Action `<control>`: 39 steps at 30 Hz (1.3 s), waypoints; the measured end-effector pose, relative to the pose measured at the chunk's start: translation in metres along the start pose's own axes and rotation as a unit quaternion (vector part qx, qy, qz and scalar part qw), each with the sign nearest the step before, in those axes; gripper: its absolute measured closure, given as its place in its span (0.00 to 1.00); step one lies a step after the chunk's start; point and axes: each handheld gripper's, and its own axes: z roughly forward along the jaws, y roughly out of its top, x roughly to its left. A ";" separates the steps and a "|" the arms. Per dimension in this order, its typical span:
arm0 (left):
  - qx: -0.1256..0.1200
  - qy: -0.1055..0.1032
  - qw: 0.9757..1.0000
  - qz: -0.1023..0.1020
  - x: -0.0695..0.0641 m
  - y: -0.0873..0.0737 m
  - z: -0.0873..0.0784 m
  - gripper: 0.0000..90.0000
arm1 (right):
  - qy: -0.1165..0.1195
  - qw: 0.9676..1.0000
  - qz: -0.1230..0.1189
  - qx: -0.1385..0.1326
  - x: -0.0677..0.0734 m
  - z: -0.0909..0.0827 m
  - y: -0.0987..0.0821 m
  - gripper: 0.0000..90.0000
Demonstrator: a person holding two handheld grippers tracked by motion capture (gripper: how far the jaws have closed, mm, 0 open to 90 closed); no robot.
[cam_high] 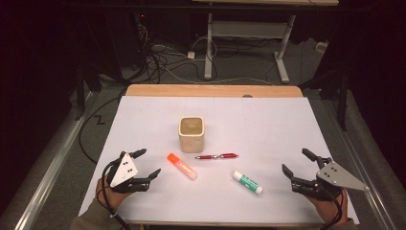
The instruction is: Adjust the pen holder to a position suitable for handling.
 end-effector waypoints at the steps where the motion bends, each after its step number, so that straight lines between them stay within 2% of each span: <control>1: 0.016 -0.008 1.000 0.010 -0.003 -0.002 0.005 0.23 | 0.006 1.000 -0.006 0.002 0.001 0.001 -0.001 0.21; 2: 0.016 -0.008 1.000 0.010 -0.003 -0.002 0.005 0.23 | 0.009 1.000 -0.009 0.007 0.003 0.002 -0.002 0.20; 3: 0.029 -0.013 0.999 0.018 -0.005 -0.001 0.008 0.23 | 0.014 1.000 -0.010 0.007 0.004 0.002 -0.003 0.20; 6: 0.036 -0.017 0.999 0.023 -0.006 -0.002 0.009 0.23 | 0.020 1.000 -0.014 0.006 0.008 0.002 -0.004 0.21; 8: 0.043 -0.023 0.998 0.029 -0.006 -0.002 0.010 0.24 | 0.022 0.999 -0.031 0.008 0.011 0.004 -0.006 0.22; 12: 0.054 -0.032 0.997 0.043 -0.008 -0.001 0.013 0.24 | 0.031 0.999 -0.039 0.020 0.014 0.008 -0.009 0.22; 14: 0.072 -0.039 0.995 0.061 -0.010 0.000 0.014 0.24 | 0.038 0.998 -0.044 0.023 0.016 0.010 -0.010 0.22; 16: 0.083 -0.048 0.993 0.069 -0.010 0.001 0.014 0.24 | 0.041 0.998 -0.050 0.028 0.017 0.012 -0.010 0.22; 22: 0.084 -0.062 0.992 0.077 -0.008 0.007 0.012 0.25 | 0.053 0.996 -0.056 0.038 0.018 0.016 -0.014 0.22; 29: 0.090 -0.082 0.988 0.099 -0.005 0.021 0.016 0.25 | 0.064 0.995 -0.060 0.046 0.022 0.018 -0.016 0.23; 33: 0.096 -0.106 0.983 0.117 -0.005 0.031 0.022 0.25 | 0.069 0.994 -0.061 0.050 0.023 0.020 -0.017 0.24; 36: 0.109 -0.128 0.976 0.141 -0.005 0.042 0.031 0.25 | 0.074 0.994 -0.059 0.054 0.023 0.021 -0.018 0.24; 39: 0.123 -0.161 0.967 0.156 -0.001 0.053 0.042 0.26 | 0.082 0.993 -0.060 0.063 0.025 0.024 -0.020 0.25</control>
